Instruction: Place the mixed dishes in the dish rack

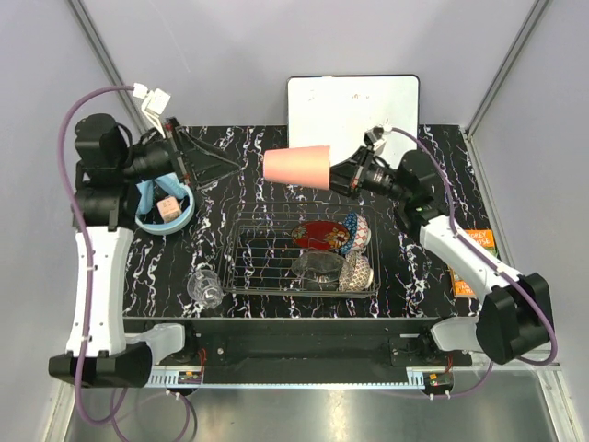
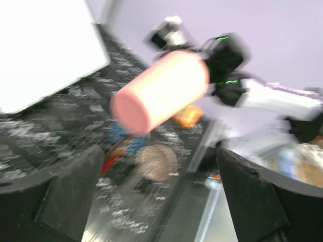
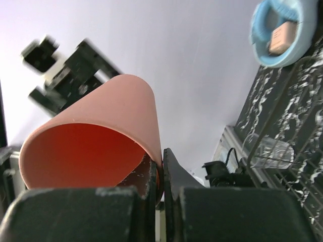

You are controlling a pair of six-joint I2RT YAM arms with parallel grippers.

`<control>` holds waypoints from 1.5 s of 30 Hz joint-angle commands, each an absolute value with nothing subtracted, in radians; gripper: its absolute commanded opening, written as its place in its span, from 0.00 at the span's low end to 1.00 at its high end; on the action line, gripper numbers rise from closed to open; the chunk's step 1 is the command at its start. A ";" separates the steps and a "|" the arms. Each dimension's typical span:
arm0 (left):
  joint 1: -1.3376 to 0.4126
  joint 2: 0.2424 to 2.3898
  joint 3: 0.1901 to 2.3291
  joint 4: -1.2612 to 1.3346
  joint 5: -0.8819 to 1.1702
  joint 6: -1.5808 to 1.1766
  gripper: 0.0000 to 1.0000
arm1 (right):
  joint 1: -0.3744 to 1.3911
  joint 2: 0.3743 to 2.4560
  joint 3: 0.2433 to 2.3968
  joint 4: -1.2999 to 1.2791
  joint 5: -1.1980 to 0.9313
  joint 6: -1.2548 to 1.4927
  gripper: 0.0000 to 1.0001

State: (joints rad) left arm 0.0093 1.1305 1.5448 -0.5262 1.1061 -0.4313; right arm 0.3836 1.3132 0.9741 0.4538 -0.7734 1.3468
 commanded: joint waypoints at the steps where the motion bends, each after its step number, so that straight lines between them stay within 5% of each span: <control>1: 0.018 1.163 1.418 -0.125 1.348 -0.793 0.99 | 0.448 1.310 1.051 0.654 -0.818 1.417 0.00; 41: -0.018 1.111 1.344 -0.078 1.299 -0.787 0.99 | 0.621 1.529 1.206 0.782 -0.787 1.473 0.00; 43: -0.020 1.111 1.347 -0.078 1.298 -0.775 0.90 | 0.627 1.539 1.189 0.813 -0.746 1.476 0.00; 45: -0.021 1.112 1.348 -0.077 1.298 -0.762 0.66 | 0.649 1.548 1.178 0.813 -0.698 1.465 0.00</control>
